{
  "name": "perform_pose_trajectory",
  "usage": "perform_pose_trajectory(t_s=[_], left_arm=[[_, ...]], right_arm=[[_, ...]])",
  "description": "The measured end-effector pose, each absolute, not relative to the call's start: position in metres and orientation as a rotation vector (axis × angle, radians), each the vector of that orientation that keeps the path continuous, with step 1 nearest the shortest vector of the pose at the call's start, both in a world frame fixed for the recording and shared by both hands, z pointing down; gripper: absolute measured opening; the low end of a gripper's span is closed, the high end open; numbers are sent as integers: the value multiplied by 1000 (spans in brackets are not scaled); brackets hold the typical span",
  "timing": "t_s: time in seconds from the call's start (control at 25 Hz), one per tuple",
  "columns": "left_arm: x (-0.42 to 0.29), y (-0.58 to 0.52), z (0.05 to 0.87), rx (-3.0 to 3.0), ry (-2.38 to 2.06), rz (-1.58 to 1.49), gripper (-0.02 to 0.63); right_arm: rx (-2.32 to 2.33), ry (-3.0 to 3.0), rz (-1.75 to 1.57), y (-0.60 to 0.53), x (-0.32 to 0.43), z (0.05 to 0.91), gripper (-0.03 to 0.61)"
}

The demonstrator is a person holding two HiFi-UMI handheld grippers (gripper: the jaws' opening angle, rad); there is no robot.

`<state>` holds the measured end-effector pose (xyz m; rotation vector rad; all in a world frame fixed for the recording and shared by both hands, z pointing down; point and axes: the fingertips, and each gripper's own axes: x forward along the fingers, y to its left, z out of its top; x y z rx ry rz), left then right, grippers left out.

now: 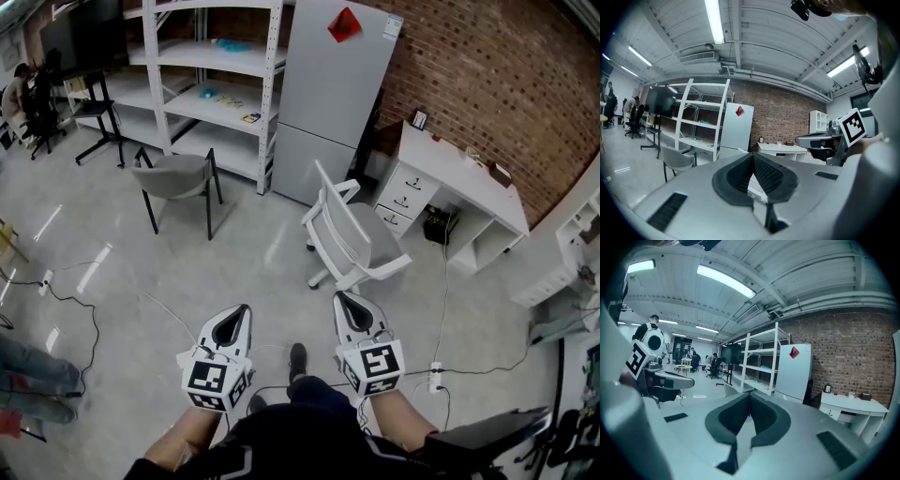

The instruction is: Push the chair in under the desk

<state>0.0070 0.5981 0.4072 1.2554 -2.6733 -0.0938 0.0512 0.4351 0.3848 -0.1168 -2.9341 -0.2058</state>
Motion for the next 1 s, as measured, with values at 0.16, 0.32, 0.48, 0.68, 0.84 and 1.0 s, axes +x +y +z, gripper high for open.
perform_pose_trajectory(t_s=[0.16,0.32,0.48,0.68,0.84,1.0], left_arm=[[-20,589,416,1225,-2681,-73,8],[-53,573,412,1204,-2693,-36,8],[-89,547,407,1207,-2692,-13,8],[-123,508,416,1231,-2664,12,8],[-152,474,415,1231,-2662,18,8],[-173,447,415,1216,-2664,5,8]], right_arm=[[-162,-2941,-202,426,20,397,8],[-177,-2954,-201,405,-18,394,8],[-188,-2959,-219,378,-57,389,8],[-183,-2944,-193,342,-96,402,8],[-199,-2933,-178,314,-122,407,8],[-214,-2941,-223,292,-143,408,8]])
